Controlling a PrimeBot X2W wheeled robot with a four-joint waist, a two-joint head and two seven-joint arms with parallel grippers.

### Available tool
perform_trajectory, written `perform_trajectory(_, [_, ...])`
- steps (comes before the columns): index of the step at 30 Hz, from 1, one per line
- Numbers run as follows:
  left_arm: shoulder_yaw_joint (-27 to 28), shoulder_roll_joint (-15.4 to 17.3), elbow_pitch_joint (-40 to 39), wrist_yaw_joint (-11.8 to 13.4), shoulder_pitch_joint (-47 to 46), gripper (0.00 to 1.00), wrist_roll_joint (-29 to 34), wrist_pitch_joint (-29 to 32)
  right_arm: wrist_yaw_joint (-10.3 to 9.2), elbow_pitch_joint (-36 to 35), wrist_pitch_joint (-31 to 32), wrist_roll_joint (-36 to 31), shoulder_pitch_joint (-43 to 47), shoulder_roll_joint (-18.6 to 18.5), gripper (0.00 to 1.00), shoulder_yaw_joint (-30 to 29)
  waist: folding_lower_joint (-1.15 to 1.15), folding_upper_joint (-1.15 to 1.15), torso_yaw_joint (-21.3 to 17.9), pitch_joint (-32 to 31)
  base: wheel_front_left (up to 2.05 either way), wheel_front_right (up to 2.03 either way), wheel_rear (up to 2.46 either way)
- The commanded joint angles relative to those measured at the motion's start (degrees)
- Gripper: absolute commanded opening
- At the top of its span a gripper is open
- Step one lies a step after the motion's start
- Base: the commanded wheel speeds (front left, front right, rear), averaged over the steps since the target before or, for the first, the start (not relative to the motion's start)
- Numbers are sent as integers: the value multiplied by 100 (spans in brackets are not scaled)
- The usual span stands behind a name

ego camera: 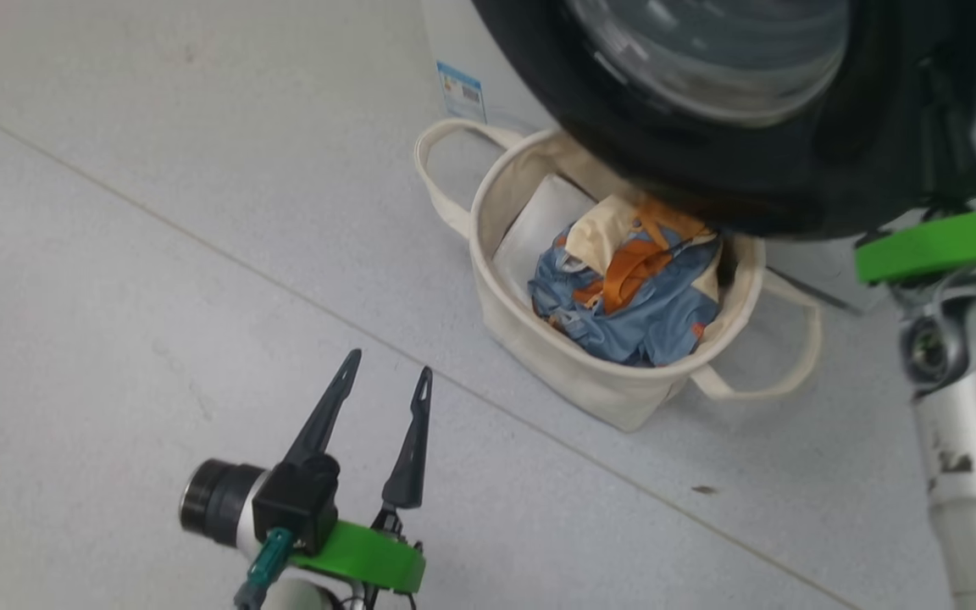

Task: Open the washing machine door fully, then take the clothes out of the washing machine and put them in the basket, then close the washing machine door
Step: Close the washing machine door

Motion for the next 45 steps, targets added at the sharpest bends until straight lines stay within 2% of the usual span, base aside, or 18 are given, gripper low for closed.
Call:
perform_trajectory(1, [149, 2, -219, 35, -196, 100, -38, -69, -1, -148, -51, 15, -239, -72, 0, 8, 0, 0, 38, 105, 0, 0, 0])
perform_trajectory(15, [-243, 2, -326, 308, -532, 100, -226, -69, -1, 399, -51, -112, -1336, -539, 0, -201, 0, 0, 242, 871, 0, 0, 0])
perform_trajectory(23, [-435, 2, -363, 452, -660, 100, -360, -69, -1, 662, -51, -294, -1884, -435, 0, -755, 0, 0, 332, 1127, 0, 0, 0])
perform_trajectory(29, [-520, 2, -352, 518, -709, 100, -406, -69, -1, 637, -51, -354, -1977, -366, 0, -816, 0, 0, 355, 1161, 0, 0, 0])
perform_trajectory(35, [-492, 2, -287, 515, -705, 100, -405, -69, -1, 507, -51, -245, -1694, -276, 0, -624, 0, 0, 286, 923, 0, 0, 0])
perform_trajectory(38, [-389, 2, -168, 461, -612, 100, -407, -69, -1, 426, -51, -212, -1110, -340, 0, 82, 0, 0, 238, 494, 0, 0, 0])
perform_trajectory(45, [-248, 2, 32, 251, -313, 100, -424, -69, -1, 95, -51, 4, -278, -301, 0, 529, 0, 0, 134, -245, 0, 0, 0])
